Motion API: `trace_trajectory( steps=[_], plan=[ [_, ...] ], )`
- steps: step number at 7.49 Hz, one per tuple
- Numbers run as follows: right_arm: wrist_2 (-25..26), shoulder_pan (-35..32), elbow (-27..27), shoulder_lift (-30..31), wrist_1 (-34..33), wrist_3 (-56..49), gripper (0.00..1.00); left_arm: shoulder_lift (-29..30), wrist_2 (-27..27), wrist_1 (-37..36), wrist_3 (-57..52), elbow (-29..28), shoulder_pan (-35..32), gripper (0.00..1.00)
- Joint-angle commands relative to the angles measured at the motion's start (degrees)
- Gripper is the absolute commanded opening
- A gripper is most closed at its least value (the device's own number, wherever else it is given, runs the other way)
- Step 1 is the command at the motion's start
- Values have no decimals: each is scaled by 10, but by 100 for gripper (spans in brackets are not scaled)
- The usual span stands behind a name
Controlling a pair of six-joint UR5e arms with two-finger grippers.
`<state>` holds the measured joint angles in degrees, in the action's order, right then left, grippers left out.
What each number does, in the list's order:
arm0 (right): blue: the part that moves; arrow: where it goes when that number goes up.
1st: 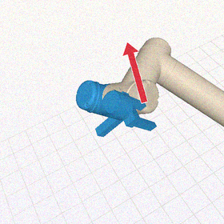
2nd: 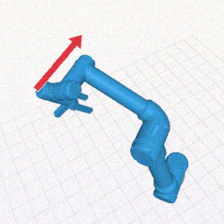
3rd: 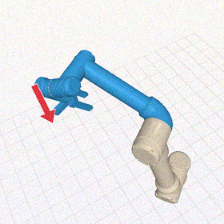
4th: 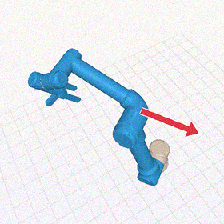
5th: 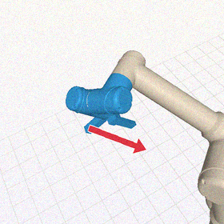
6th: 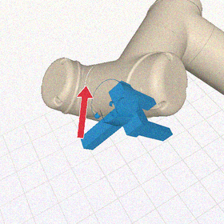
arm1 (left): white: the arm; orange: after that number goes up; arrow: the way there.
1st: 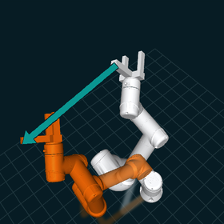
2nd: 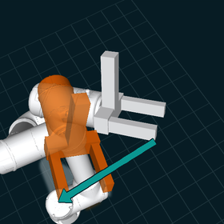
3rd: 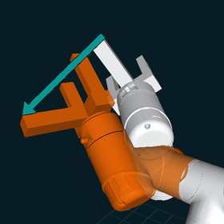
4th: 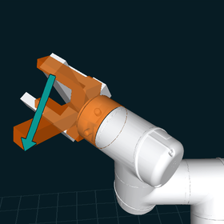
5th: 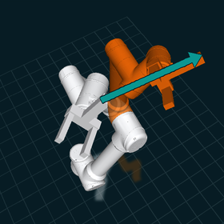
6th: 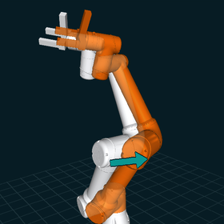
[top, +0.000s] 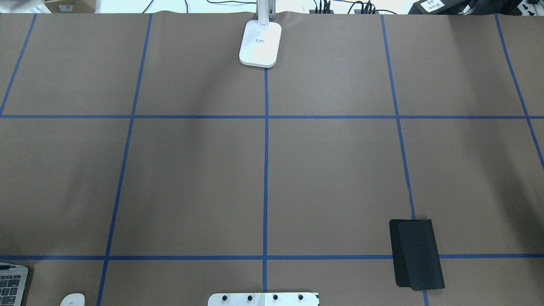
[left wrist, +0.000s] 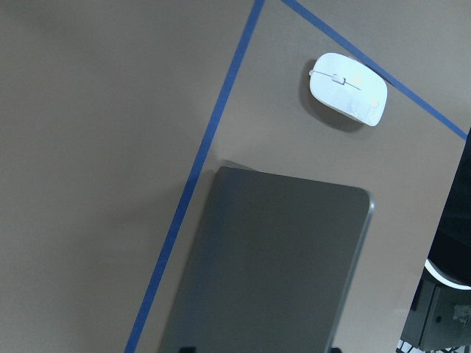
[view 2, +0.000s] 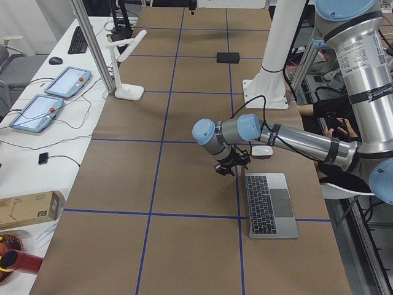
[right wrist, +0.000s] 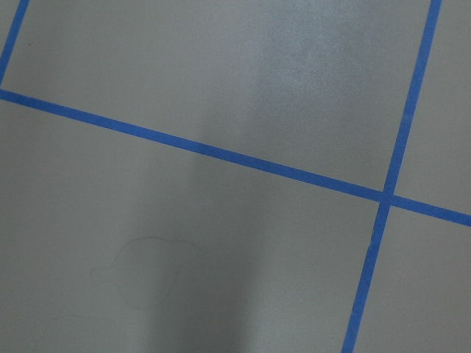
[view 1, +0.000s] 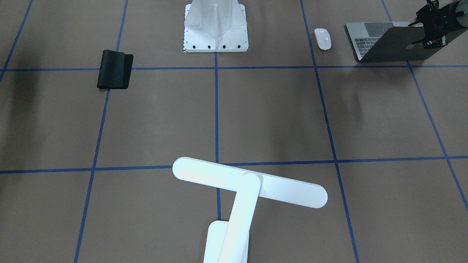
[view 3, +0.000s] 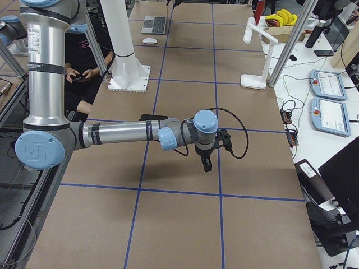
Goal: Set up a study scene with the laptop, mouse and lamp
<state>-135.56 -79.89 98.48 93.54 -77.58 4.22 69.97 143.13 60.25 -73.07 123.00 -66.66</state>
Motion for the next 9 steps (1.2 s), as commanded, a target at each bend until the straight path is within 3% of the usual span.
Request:
trace_trajectory(
  steps=[1, 2, 7, 9],
  plan=[
    [0, 0, 0, 0, 0, 0, 100, 0, 0, 2, -30, -1, 19, 63],
    [0, 0, -1, -1, 1, 0, 100, -2, 0, 5, -31, 0, 21, 61],
    [0, 4, -6, 0, 0, 0, 100, -1, 0, 6, -32, 7, 14, 0],
    [-1, 7, -9, 0, 1, 1, 100, -1, 0, 5, -32, 19, 9, 0]
  ],
)
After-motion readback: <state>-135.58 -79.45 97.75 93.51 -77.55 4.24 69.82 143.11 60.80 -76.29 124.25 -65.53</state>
